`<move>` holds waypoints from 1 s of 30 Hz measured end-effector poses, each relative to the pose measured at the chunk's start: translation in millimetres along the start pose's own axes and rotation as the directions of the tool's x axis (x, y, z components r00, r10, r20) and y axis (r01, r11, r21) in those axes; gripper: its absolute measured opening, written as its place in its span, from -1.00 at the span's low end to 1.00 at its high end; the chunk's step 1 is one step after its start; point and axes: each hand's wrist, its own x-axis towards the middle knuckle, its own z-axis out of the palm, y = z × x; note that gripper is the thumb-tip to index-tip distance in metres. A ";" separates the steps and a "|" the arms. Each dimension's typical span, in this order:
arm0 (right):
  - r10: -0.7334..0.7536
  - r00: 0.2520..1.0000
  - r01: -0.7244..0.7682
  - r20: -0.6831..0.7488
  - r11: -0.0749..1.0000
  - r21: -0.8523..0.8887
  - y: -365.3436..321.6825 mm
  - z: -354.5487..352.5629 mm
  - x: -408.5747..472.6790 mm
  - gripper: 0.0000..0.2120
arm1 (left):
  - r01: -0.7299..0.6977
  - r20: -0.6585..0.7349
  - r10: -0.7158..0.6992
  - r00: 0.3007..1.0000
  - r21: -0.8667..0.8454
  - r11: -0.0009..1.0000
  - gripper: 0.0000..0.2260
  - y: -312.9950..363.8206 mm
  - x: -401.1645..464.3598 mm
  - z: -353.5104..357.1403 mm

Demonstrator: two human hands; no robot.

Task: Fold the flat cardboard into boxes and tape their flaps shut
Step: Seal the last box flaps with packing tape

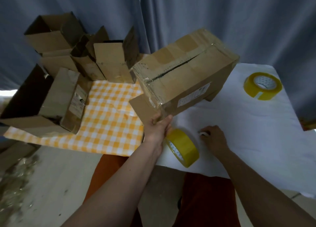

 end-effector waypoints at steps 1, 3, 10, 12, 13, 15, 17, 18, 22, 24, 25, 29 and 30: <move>0.025 0.999 -0.022 -0.038 0.998 0.064 -5.9 -4.2 -3.5 -0.84 | -0.001 -0.003 0.001 1.000 0.001 1.000 -0.67 -1.0 0.6 -1.0; -0.011 0.985 0.049 -0.172 0.975 0.216 -26.9 -17.5 -11.5 -0.87 | -0.008 0.019 0.007 1.000 0.033 0.999 -0.81 -2.5 2.2 -3.0; -0.664 0.707 0.664 -0.244 0.742 -0.096 -122.2 -46.6 -35.2 -0.89 | -0.003 0.096 -0.002 0.995 0.057 0.998 -0.83 -5.8 5.7 -8.9; -0.733 0.647 0.708 -0.209 0.680 -0.191 -131.1 -44.4 -32.4 -0.91 | 0.006 0.112 -0.012 0.994 0.053 0.999 -0.90 -6.8 5.2 -8.5; -0.759 0.620 0.727 -0.199 0.651 -0.220 -133.3 -43.2 -30.9 -0.91 | 0.007 0.116 -0.012 0.993 0.046 0.999 -0.96 -5.9 3.9 -8.0; -0.805 0.565 0.760 -0.180 0.593 -0.267 -134.1 -41.2 -28.4 -0.85 | 0.005 0.108 -0.009 0.994 0.041 0.999 -0.75 -6.9 5.6 -8.4; -0.836 0.521 0.780 -0.170 0.547 -0.304 -133.1 -37.7 -24.6 -0.84 | 0.010 0.107 -0.015 0.994 0.047 0.999 -0.60 -7.7 5.7 -8.2; -0.846 0.508 0.784 -0.161 0.531 -0.321 -132.6 -36.1 -22.8 -0.89 | 0.015 0.106 -0.020 0.994 0.048 0.999 -0.59 -8.8 6.3 -8.2; -0.842 0.528 0.751 -0.114 0.525 -0.400 -133.5 -28.5 -16.5 -0.86 | 0.040 0.105 -0.042 0.994 0.022 0.999 -0.62 -6.7 6.9 -7.7; -0.830 0.543 0.737 -0.127 0.544 -0.401 -136.0 -25.3 -14.9 -0.87 | 0.059 0.120 -0.061 0.991 0.018 0.998 -0.63 -3.3 7.3 -7.6; -0.820 0.553 0.731 -0.146 0.561 -0.389 -135.7 -24.6 -14.4 -0.89 | 0.062 0.121 -0.065 0.990 0.026 0.998 -0.65 -1.4 7.3 -7.4; -0.645 0.704 0.592 -0.296 0.764 -0.256 -107.6 -36.4 -6.7 -0.89 | 0.076 0.081 -0.081 0.993 0.066 0.995 -0.84 2.4 9.7 -13.0; -0.569 0.762 0.526 -0.308 0.822 -0.219 -96.3 -40.4 -2.6 -0.86 | 0.079 0.078 -0.085 0.993 0.072 0.994 -0.87 1.9 10.6 -15.8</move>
